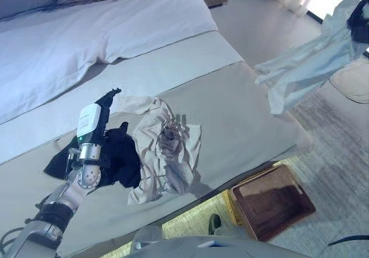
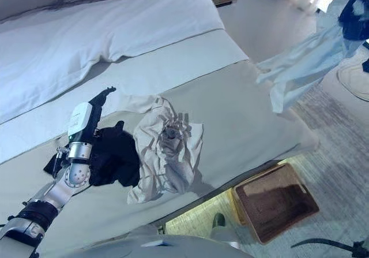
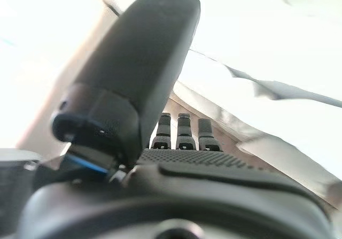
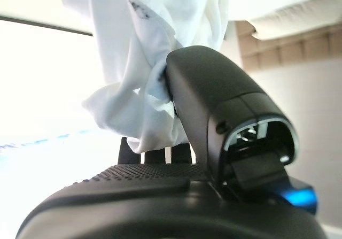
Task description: Pick up the clothes from the bed and place them into the basket
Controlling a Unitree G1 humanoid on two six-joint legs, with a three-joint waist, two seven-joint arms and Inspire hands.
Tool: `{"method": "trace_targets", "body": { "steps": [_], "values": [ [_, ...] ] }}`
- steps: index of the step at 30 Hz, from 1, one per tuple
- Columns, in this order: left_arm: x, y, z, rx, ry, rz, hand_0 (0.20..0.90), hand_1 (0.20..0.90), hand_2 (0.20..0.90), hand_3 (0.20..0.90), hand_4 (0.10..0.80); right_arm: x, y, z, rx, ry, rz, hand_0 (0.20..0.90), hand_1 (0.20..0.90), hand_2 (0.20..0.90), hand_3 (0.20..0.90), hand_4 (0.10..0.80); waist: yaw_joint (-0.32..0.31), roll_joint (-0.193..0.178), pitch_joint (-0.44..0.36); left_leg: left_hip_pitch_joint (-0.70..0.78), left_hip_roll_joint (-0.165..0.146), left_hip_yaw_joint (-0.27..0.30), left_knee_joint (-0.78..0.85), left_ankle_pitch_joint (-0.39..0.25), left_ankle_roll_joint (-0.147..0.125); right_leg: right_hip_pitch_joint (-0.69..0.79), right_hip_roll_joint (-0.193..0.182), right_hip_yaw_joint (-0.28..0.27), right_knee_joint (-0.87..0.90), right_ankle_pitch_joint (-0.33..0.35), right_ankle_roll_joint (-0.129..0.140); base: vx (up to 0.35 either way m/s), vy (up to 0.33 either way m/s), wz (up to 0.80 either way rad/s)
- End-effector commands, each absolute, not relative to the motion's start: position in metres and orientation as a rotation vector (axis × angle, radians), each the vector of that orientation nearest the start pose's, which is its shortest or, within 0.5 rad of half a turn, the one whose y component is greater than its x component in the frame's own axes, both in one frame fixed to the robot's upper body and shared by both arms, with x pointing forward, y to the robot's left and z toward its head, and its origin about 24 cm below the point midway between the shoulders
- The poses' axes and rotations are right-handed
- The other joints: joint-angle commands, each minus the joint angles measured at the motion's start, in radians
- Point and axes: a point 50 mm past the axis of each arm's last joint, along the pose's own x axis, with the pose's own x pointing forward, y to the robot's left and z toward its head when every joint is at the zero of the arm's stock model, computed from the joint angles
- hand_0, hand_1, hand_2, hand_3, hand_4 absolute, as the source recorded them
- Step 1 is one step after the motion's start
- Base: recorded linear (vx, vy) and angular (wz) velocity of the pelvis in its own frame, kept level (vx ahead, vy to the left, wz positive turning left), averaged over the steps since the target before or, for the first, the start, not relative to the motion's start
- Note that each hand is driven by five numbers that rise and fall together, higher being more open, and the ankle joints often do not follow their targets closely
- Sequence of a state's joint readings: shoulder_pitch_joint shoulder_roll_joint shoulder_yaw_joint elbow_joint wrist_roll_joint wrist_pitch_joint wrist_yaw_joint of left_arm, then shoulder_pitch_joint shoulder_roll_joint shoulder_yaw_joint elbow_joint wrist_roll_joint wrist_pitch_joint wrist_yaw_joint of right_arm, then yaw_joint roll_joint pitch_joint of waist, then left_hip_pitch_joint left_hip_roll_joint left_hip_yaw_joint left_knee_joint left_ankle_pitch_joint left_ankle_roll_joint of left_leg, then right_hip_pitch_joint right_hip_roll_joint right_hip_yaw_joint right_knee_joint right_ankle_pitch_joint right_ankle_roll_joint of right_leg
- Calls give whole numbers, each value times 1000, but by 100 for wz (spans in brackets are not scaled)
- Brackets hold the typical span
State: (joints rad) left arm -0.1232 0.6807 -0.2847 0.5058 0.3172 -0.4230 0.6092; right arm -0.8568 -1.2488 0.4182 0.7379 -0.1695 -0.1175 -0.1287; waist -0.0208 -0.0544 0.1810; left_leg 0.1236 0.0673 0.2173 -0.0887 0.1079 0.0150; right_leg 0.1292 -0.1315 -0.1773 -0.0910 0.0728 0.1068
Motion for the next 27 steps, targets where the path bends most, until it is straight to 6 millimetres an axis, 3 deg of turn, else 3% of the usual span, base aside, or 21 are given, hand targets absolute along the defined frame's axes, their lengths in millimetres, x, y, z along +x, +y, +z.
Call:
{"method": "trace_targets", "body": {
  "steps": [1,9,18,26,27],
  "values": [
    [253,277,52,966,-351,246,900,900,900,900,800,290,-390,328,-1398,-257,-623,300,300,300,200,100,2,-13,-143,-11,31,9,52,-133,-72,-80,14,20,96,-57,-1,15,-31,-27],
    [249,277,43,960,-336,244,900,900,900,900,800,286,-390,291,-1347,-237,-573,300,300,300,200,100,-41,1,-144,11,29,29,52,-150,-62,-84,29,65,95,-55,1,23,-9,-18],
    [251,273,41,953,-344,242,900,900,900,900,800,264,-407,234,-1235,-142,-596,300,300,300,200,100,-88,12,-134,15,32,38,51,-158,-59,-103,45,99,110,-60,2,-2,-4,-5],
    [252,271,41,951,-352,253,900,900,900,900,800,252,-412,188,-1169,3,-538,300,300,300,200,100,-108,14,-129,19,31,51,49,-162,-58,-108,49,113,109,-56,4,-13,-1,-4],
    [253,269,41,950,-352,255,900,900,900,900,800,249,-415,175,-1152,65,-525,300,300,300,200,100,-110,14,-129,21,31,53,49,-163,-57,-110,51,116,109,-54,5,-34,-2,-16]
  ]
}}
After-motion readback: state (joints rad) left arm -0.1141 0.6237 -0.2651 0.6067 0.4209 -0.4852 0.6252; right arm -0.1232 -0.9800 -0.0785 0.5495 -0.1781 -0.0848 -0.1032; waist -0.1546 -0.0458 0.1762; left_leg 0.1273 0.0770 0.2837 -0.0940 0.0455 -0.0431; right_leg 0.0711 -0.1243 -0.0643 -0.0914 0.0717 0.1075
